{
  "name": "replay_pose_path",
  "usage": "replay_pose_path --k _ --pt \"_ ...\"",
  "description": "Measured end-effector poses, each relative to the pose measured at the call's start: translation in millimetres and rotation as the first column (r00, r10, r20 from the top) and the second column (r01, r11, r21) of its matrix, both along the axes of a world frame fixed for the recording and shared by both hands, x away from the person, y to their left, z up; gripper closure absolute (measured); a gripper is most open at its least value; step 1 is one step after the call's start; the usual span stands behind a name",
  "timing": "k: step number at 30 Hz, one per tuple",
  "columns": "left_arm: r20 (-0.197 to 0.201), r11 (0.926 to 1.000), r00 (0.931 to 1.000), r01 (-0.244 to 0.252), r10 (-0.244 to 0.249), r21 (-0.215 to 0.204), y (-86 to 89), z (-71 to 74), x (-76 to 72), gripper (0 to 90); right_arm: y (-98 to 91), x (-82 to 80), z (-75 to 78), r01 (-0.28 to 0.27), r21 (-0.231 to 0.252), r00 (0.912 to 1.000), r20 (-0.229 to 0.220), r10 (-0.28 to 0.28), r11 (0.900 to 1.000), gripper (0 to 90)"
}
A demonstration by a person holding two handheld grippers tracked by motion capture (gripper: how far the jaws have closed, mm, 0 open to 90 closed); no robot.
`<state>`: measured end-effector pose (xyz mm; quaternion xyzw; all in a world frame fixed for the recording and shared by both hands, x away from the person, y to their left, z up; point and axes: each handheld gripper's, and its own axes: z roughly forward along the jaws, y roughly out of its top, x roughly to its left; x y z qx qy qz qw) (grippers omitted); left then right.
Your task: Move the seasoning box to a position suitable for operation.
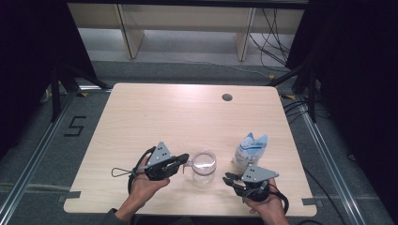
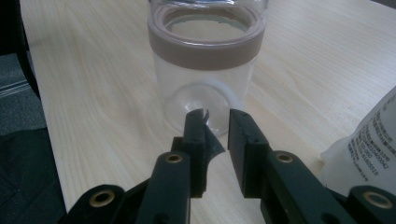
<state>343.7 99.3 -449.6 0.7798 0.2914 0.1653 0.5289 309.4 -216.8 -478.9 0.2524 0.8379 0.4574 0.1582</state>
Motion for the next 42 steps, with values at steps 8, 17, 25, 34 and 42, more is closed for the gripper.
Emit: replay_pose_path --k 8,17,25,34,42 --pt "-0.001 0.9998 1.0 -0.002 0.002 -0.018 0.7 -1.7 -0.1 88.8 2.7 2.4 1.4 0.006 0.006 1.0 0.005 -0.006 1.0 78.9" --pt "-0.001 0.9998 1.0 -0.002 0.002 -0.019 1.8 -3.4 0.5 88.8 6.0 6.4 3.5 -0.008 0.035 0.9997 0.023 0.007 0.9994 81.3" --pt "-0.007 0.9998 1.0 0.007 -0.007 -0.017 2.9 -4.4 1.4 88.7 11.8 7.8 11.5 0.004 0.068 0.9981 0.061 -0.009 0.9977 85.3" --pt "-0.01 0.9997 0.9999 0.007 -0.007 -0.024 3.0 -4.7 1.8 88.4 23.1 16.6 19.9 -0.029 0.068 0.9956 0.09 0.023 0.9973 87.0" --pt "-0.034 0.9983 0.9994 -0.013 0.011 -0.056 7.3 -4.7 2.8 74.0 26.4 20.5 25.9 -0.034 0.071 0.9929 0.116 0.026 0.9969 87.4"
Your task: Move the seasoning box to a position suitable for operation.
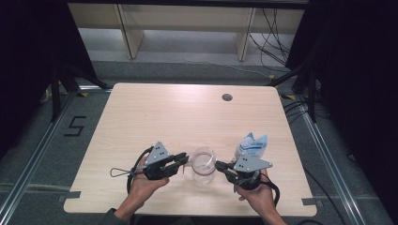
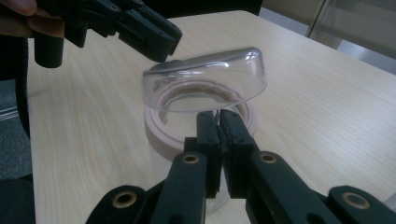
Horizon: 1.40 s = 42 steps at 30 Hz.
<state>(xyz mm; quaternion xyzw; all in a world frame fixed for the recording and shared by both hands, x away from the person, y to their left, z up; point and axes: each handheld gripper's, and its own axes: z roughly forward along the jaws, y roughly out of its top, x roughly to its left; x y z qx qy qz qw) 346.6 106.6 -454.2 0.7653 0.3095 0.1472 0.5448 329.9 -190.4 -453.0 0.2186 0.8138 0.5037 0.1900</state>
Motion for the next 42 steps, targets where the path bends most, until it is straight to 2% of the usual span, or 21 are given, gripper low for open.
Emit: replay_pose_path --k 1,3,5,7,8,9,12,14,16,17,18,20,24,27,29,30,31,32,36,37,42 --pt "0.002 1.0 1.0 0.0 0.0 -0.006 4.4 -0.2 -1.0 69.3 0.3 -0.5 0.9 0.013 0.006 0.9998 -0.018 -0.013 0.9999 87.4" --pt "0.001 0.9999 1.0 -0.005 0.005 -0.009 7.8 -0.5 -2.9 66.5 0.4 0.3 1.1 0.011 0.007 0.9999 -0.012 -0.011 0.9999 87.4" --pt "-0.024 1.0 0.9997 0.003 -0.003 -0.008 13.8 -2.9 -6.3 53.4 1.9 1.0 1.9 0.004 0.012 0.9999 -0.012 -0.003 0.9999 87.4" --pt "-0.038 0.9998 0.9992 -0.008 0.009 0.018 18.6 -7.1 -11.5 47.0 3.7 1.0 2.6 0.015 0.025 0.9998 -0.011 -0.015 0.9996 87.4" --pt "-0.053 0.9984 0.9982 -0.024 0.027 0.05 21.7 -11.1 -16.6 39.7 4.1 1.5 4.2 -0.001 0.016 0.9999 -0.012 0.001 0.9999 87.3" --pt "-0.059 0.9977 0.9977 -0.029 0.033 0.061 23.5 -13.3 -19.6 37.4 3.7 2.9 5.0 -0.005 0.007 0.9997 0.023 0.005 1.0 87.2" --pt "-0.065 0.9962 0.9976 -0.018 0.024 0.085 26.1 -17.8 -25.2 35.8 4.5 0.9 5.8 0.003 0.02 1.0 -0.009 -0.003 0.9998 86.8" --pt "-0.068 0.9927 0.9969 -0.031 0.04 0.117 25.7 -21.4 -32.1 32.1 6.0 2.2 5.8 0.006 0.027 1.0 0.007 -0.006 0.9996 85.6" --pt "-0.062 0.9887 0.9975 -0.023 0.033 0.148 23.9 -24.2 -36.1 30.3 6.8 0.8 6.4 0.008 0.025 0.9999 -0.011 -0.008 0.9997 85.5" --pt "-0.054 0.9882 0.998 -0.025 0.034 0.151 22.4 -26.4 -37.3 27.8 6.7 2.2 7.6 -0.004 0.015 1.0 -0.001 0.004 0.9999 85.4" --pt "-0.042 0.9828 0.9986 -0.024 0.032 0.183 22.8 -27.1 -37.5 26.3 7.4 2.1 8.4 0.001 0.013 1.0 -0.002 -0.001 0.9999 85.4" --pt "-0.073 0.9872 0.9966 -0.028 0.04 0.157 20.7 -31.9 -40.0 22.4 9.9 3.3 10.6 -0.01 0.013 0.9999 0.006 0.01 0.9999 85.4" --pt "-0.054 0.9858 0.9983 -0.011 0.02 0.168 20.9 -34.4 -40.6 15.6 12.5 3.3 13.9 -0.009 0.01 0.9996 0.028 0.008 0.9999 84.9" --pt "-0.078 0.9914 0.9966 -0.015 0.025 0.13 22.6 -37.6 -42.2 14.6 16.0 3.7 17.0 -0.011 0.014 0.9994 0.032 0.011 0.9998 84.5" --pt "-0.085 0.9899 0.9959 -0.018 0.03 0.141 23.7 -38.6 -42.3 14.6 17.6 4.7 19.0 -0.021 0.006 0.999 0.039 0.02 0.9998 84.4" --pt "-0.103 0.9896 0.9936 -0.032 0.047 0.14 23.6 -39.5 -43.4 14.7 18.7 4.0 19.9 -0.01 0.013 0.9997 0.022 0.009 0.9999 84.3" --pt "-0.1 0.9914 0.9938 -0.036 0.049 0.126 23.0 -39.7 -43.8 14.7 19.9 5.4 20.6 -0.019 0.009 0.9992 0.034 0.019 0.9998 84.3" --pt "-0.088 0.9899 0.9955 -0.021 0.034 0.14 24.1 -39.4 -43.1 14.7 21.3 6.0 21.3 -0.02 0.007 0.999 0.04 0.02 0.9998 84.2" --pt "-0.079 0.9895 0.9963 -0.022 0.034 0.143 22.7 -42.0 -43.1 14.6 26.6 5.2 24.0 -0.011 0.012 0.9995 0.028 0.011 0.9999 83.6" --pt "-0.078 0.9901 0.9964 -0.021 0.032 0.139 22.4 -42.1 -43.2 14.6 27.9 7.1 24.4 -0.018 0.017 0.9986 0.05 0.017 0.9997 83.6" --pt "-0.057 0.991 0.9977 -0.027 0.035 0.131 22.3 -41.5 -42.6 14.6 31.9 6.8 28.9 -0.019 0.018 0.9995 0.026 0.018 0.9997 83.2"
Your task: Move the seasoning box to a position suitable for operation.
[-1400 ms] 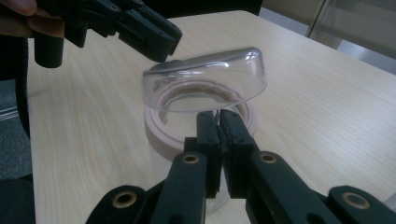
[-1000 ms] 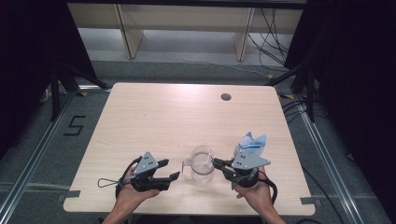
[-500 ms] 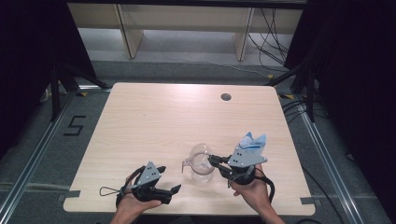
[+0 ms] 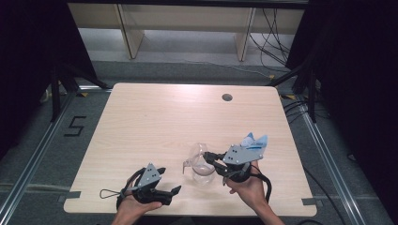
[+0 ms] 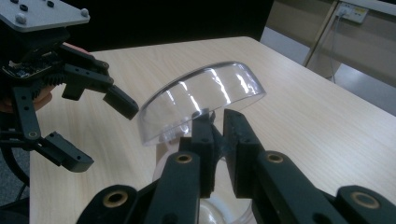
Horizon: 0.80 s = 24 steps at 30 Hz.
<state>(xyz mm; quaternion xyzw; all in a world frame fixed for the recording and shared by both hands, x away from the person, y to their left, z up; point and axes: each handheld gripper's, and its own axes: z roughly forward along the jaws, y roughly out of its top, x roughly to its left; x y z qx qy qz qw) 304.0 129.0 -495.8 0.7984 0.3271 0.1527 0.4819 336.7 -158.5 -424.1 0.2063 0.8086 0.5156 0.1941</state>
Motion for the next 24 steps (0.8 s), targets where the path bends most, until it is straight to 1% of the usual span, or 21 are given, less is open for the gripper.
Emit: replay_pose_path --k 1,2,3,4,5,6,7,8,9,10,14,15,16,17,18,19,20,21,22,23,24 --pt "0.001 0.9999 1.0 0.002 -0.002 0.014 0.5 0.4 0.7 14.6 1.6 1.9 0.1 -0.006 0.0 0.9995 0.032 0.006 1.0 83.0" --pt "-0.003 1.0 1.0 0.0 0.0 0.008 0.1 0.2 1.1 14.6 1.4 3.1 1.6 -0.02 -0.015 0.9988 0.045 0.021 0.9997 82.8" --pt "-0.003 1.0 1.0 -0.005 0.005 -0.005 -0.4 -0.1 1.7 14.6 2.8 1.5 1.3 -0.002 0.0 0.9999 0.017 0.002 1.0 82.7" --pt "-0.003 1.0 1.0 -0.009 0.009 0.002 0.4 0.1 1.9 14.6 3.9 2.9 1.4 -0.004 0.003 0.9993 0.038 0.004 1.0 82.7" --pt "0.0 1.0 1.0 -0.008 0.008 -0.003 0.4 -0.5 2.4 14.6 4.0 3.2 2.5 -0.011 -0.006 0.9994 0.032 0.012 0.9999 82.7" --pt "-0.008 0.9999 0.9999 -0.009 0.009 -0.005 0.5 -0.7 2.2 14.6 4.5 4.8 3.1 -0.019 -0.013 0.9981 0.059 0.02 0.9997 82.7" --pt "0.001 1.0 1.0 -0.003 0.003 0.008 1.2 -0.2 2.8 14.6 5.8 3.2 3.3 -0.011 -0.004 0.9995 0.031 0.011 0.9999 82.6" --pt "0.0 1.0 1.0 -0.002 0.002 0.008 1.4 -0.3 3.4 14.6 6.9 3.4 3.6 -0.012 0.001 0.9996 0.027 0.012 0.9999 82.6" --pt "0.0 1.0 1.0 -0.002 0.002 0.008 1.4 -0.3 3.4 14.6 6.9 3.4 3.6 -0.012 0.001 0.9996 0.027 0.012 0.9999 82.6" --pt "-0.006 0.9999 0.9999 -0.011 0.011 -0.005 1.3 -0.7 3.7 14.6 10.4 3.4 3.9 -0.011 0.005 0.9992 0.038 0.011 0.9999 82.6" --pt "-0.004 0.9997 0.9998 -0.019 0.019 -0.012 3.1 -0.5 4.6 14.6 14.7 4.3 5.0 -0.03 -0.001 0.9987 0.041 0.03 0.9996 82.4" --pt "-0.004 0.9997 0.9998 -0.019 0.019 -0.012 3.1 -0.5 4.6 14.6 15.8 3.8 5.1 -0.023 0.004 0.9986 0.047 0.023 0.9997 82.4" --pt "-0.001 0.9999 0.9999 -0.016 0.016 -0.006 3.8 -1.0 4.9 14.7 16.7 3.5 6.1 -0.034 -0.002 0.9988 0.036 0.034 0.9994 82.3" --pt "-0.006 0.9998 0.9998 -0.02 0.02 -0.009 3.3 -1.0 4.6 14.6 17.1 3.3 6.4 -0.029 -0.002 0.9989 0.037 0.029 0.9996 82.2" --pt "-0.004 0.9997 0.9998 -0.019 0.018 -0.016 3.0 -1.4 5.0 14.6 18.8 3.0 5.8 -0.022 0.01 0.999 0.04 0.021 0.9997 82.1" --pt "-0.001 0.9998 0.9999 -0.015 0.015 -0.01 3.4 -1.2 5.4 14.6 19.4 3.4 6.3 -0.036 -0.003 0.9987 0.036 0.036 0.9994 82.1" --pt "-0.001 0.9999 0.9999 -0.012 0.012 -0.012 3.3 -1.4 5.3 14.6 20.8 3.1 6.2 -0.039 0.007 0.9986 0.036 0.039 0.9992 82.1" --pt "-0.001 0.9999 0.9999 -0.012 0.012 -0.012 3.3 -1.4 5.3 14.6 21.3 3.3 6.6 -0.036 0.004 0.998 0.051 0.036 0.9993 82.0" --pt "-0.002 0.9999 1.0 -0.009 0.009 -0.006 3.5 -1.3 4.9 14.6 21.3 3.3 6.6 -0.036 0.004 0.998 0.051 0.036 0.9993 82.0" --pt "-0.001 0.9999 1.0 -0.007 0.007 -0.008 3.5 -1.5 5.1 14.6 22.1 2.1 7.2 -0.038 0.001 0.999 0.024 0.037 0.9993 82.0" --pt "-0.006 0.9998 0.9998 -0.017 0.017 -0.011 3.1 -1.2 5.0 14.6 23.7 2.9 7.5 -0.052 0.002 0.998 0.035 0.052 0.9986 81.9"
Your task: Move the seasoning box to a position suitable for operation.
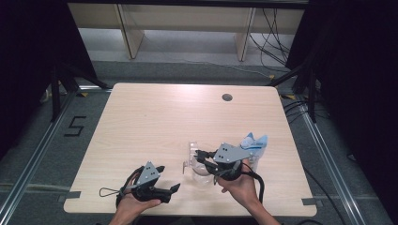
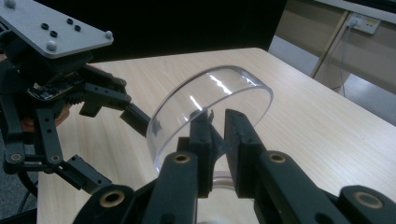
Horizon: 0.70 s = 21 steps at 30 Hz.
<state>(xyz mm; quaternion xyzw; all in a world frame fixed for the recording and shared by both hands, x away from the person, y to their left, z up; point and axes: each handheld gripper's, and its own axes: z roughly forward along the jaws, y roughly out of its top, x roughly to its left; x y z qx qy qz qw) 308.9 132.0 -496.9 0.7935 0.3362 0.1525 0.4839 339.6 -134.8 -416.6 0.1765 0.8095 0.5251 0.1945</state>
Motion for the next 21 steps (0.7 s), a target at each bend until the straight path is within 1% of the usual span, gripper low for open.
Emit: replay_pose_path --k 1,2,3,4,5,6,9,10,11,13,14,15,16,17,19,20,21 --pt "0.0 1.0 1.0 0.0 0.0 0.0 0.0 0.0 0.0 14.6 0.0 0.0 0.0 0.0 0.0 1.0 0.0 0.0 1.0 81.9" --pt "0.002 0.9999 0.9999 0.012 -0.012 0.005 0.8 0.0 0.0 14.6 2.5 -0.6 -0.4 0.007 0.008 0.9999 0.01 -0.007 0.9999 81.7" --pt "0.004 0.9999 0.9999 0.016 -0.016 -0.001 0.7 -0.3 0.1 14.6 3.3 -0.8 -0.4 0.001 0.005 1.0 0.008 -0.001 1.0 81.8" --pt "0.005 0.9999 0.9999 0.014 -0.014 -0.006 0.7 -0.2 0.1 14.6 3.9 -0.6 0.0 -0.012 -0.007 0.9999 0.005 0.013 0.9999 81.6" --pt "0.003 0.9999 0.9999 0.012 -0.012 0.0 1.0 0.3 0.0 14.6 5.7 -1.2 -0.8 -0.006 0.004 0.9999 0.011 0.006 1.0 81.6" --pt "0.003 0.9999 0.9999 0.012 -0.012 0.0 1.0 0.3 0.0 14.6 6.3 -1.3 -0.6 -0.01 -0.001 0.9999 0.012 0.01 0.9999 81.2" --pt "0.006 0.9999 0.9999 0.014 -0.014 0.005 1.6 0.3 0.2 14.6 7.5 -1.3 -0.4 -0.021 0.003 0.9998 0.002 0.021 0.9998 80.6" --pt "0.003 0.9999 0.9999 0.011 -0.011 -0.008 0.7 0.1 -0.1 14.6 7.6 -1.2 -0.5 -0.027 0.001 0.9996 0.001 0.027 0.9996 80.4" --pt "0.003 0.9999 0.9999 0.016 -0.016 -0.001 1.1 0.1 -0.2 14.6 7.8 -1.7 -0.5 -0.007 0.01 1.0 0.004 0.007 0.9999 79.4" --pt "0.003 0.9999 0.9999 0.016 -0.016 0.0 1.0 0.1 -0.3 14.6 7.4 -1.7 0.0 -0.004 0.008 1.0 0.008 0.004 1.0 79.1" --pt "0.007 0.9998 0.9998 0.017 -0.017 -0.001 1.3 0.0 0.5 14.6 7.7 -1.8 -0.3 -0.005 0.014 1.0 -0.004 0.005 0.9999 78.3" --pt "0.006 0.9998 0.9999 0.015 -0.014 -0.012 0.7 -0.2 0.4 14.6 7.7 -1.6 -0.4 -0.006 0.014 1.0 -0.004 0.006 0.9999 77.9" --pt "0.006 0.9998 0.9999 0.015 -0.014 -0.012 0.7 -0.2 0.4 14.6 7.0 -1.0 -0.1 -0.007 0.01 1.0 0.005 0.007 0.9999 77.4" --pt "0.011 0.9997 0.9997 0.022 -0.022 0.009 2.5 0.3 1.0 14.7 6.4 -1.4 0.1 -0.003 0.012 1.0 0.002 0.003 0.9999 76.5" --pt "0.009 0.9999 0.9998 0.016 -0.016 0.006 3.0 0.4 0.8 14.6 4.7 -1.4 1.0 -0.003 0.005 1.0 -0.005 0.003 1.0 75.8" --pt "0.007 0.9998 0.9998 0.017 -0.017 0.011 4.2 1.2 0.8 14.6 1.6 -1.7 1.9 -0.004 0.012 1.0 -0.006 0.004 0.9999 73.4" --pt "0.008 0.9998 0.9998 0.016 -0.016 0.012 4.3 1.3 0.7 14.7 -0.1 -1.7 1.9 0.009 0.018 1.0 0.005 -0.009 0.9998 72.0"
